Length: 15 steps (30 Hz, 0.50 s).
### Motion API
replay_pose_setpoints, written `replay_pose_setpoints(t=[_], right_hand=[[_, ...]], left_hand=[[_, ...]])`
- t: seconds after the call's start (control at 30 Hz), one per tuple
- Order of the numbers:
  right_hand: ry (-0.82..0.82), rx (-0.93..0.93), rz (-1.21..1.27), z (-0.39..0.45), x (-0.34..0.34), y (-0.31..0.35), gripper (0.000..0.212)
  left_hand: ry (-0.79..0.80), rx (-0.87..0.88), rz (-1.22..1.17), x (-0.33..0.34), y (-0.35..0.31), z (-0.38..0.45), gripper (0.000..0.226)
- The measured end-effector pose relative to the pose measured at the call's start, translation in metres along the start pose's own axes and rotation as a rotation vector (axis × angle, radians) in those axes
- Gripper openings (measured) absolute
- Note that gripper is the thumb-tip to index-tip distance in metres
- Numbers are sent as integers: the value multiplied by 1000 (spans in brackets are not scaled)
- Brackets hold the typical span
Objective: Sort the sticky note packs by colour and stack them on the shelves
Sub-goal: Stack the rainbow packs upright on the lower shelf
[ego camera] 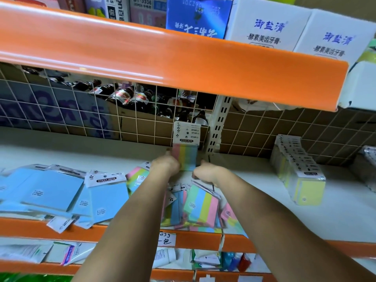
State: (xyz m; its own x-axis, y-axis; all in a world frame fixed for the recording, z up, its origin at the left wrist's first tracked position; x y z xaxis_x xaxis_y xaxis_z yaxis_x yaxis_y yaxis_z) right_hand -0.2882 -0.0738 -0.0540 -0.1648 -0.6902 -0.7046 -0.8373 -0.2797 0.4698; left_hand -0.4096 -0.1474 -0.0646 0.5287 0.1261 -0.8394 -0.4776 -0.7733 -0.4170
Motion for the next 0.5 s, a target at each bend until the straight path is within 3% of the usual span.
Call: replay_pose_setpoints(t=[0.2, 0.33, 0.4, 0.5], right_hand=[[-9, 11, -4, 2, 0, -6, 56], [-53, -22, 3, 1, 3, -6, 42], [-80, -41, 14, 0, 3, -7, 46], [-141, -76, 80, -2, 1, -15, 62]], left_hand=[[20, -25, -98, 8, -3, -9, 63], [-70, 22, -297, 11, -1, -21, 44], [-140, 59, -384, 8, 2, -28, 37], [-233, 158, -334, 3, 5, -44, 30]])
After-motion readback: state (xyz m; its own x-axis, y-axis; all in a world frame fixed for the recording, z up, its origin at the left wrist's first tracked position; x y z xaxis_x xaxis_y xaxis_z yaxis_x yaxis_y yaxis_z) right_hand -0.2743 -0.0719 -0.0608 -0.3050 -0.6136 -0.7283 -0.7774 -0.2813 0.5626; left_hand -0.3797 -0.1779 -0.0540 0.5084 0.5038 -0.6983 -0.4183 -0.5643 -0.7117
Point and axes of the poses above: each hand's wrist, its own z-axis towards the middle knuckle, its own x-axis out of the palm, y = z × x, the point moved 3 cm from there along z, towards the middle knuckle
